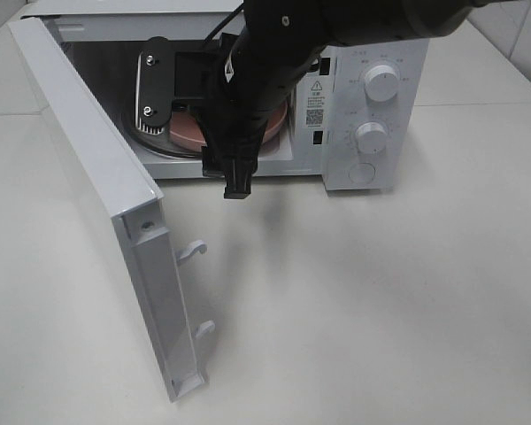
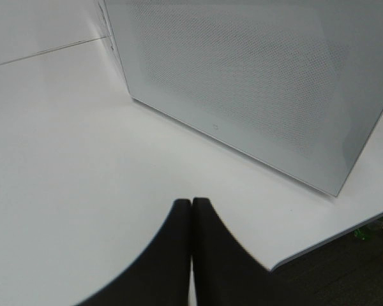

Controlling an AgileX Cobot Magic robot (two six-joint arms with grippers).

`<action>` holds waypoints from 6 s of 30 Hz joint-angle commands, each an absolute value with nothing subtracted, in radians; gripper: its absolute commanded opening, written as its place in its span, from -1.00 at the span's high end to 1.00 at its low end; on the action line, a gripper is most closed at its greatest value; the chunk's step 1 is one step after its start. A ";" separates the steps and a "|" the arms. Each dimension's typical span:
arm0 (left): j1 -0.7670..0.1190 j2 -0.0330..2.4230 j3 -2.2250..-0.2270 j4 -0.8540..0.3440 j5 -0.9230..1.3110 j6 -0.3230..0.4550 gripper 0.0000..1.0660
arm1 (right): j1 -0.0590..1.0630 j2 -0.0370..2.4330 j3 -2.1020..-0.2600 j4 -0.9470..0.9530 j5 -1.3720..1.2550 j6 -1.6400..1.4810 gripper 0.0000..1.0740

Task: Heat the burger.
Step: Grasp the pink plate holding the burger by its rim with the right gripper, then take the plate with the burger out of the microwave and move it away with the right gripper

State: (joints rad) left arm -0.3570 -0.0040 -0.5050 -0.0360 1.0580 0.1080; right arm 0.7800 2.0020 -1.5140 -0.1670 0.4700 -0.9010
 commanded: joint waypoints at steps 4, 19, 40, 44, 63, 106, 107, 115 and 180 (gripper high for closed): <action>-0.351 -0.026 -0.503 -0.040 1.042 0.105 0.99 | 0.782 2.047 -1.552 -0.270 0.425 -0.890 -0.18; -0.351 -0.026 -0.503 -0.040 1.042 0.105 0.99 | 0.782 2.095 -1.558 -0.503 0.330 -0.684 -0.18; -0.351 -0.026 -0.503 -0.040 1.042 0.105 0.99 | 0.779 2.168 -1.559 -0.716 0.261 -0.536 -0.27; -0.351 -0.026 -0.503 -0.040 1.042 0.105 0.99 | 0.779 2.176 -1.559 -0.716 0.229 -0.535 -0.27; -0.351 -0.025 -0.503 -0.040 1.042 0.105 0.99 | 0.720 2.244 -1.559 -0.716 0.125 -0.524 -0.26; -0.351 -0.024 -0.503 -0.040 1.042 0.105 0.99 | 0.685 2.304 -1.570 -0.712 0.111 -0.505 1.00; -0.351 -0.024 -0.503 -0.040 1.042 0.105 0.99 | 0.685 2.304 -1.570 -0.712 0.111 -0.505 1.00; -0.351 -0.024 -0.503 -0.040 1.042 0.105 0.99 | 0.689 2.284 -1.570 -0.712 0.113 -0.506 1.00; -0.351 -0.025 -0.503 -0.040 1.042 0.105 0.99 | 0.734 1.616 -0.867 -0.498 0.186 -1.160 1.00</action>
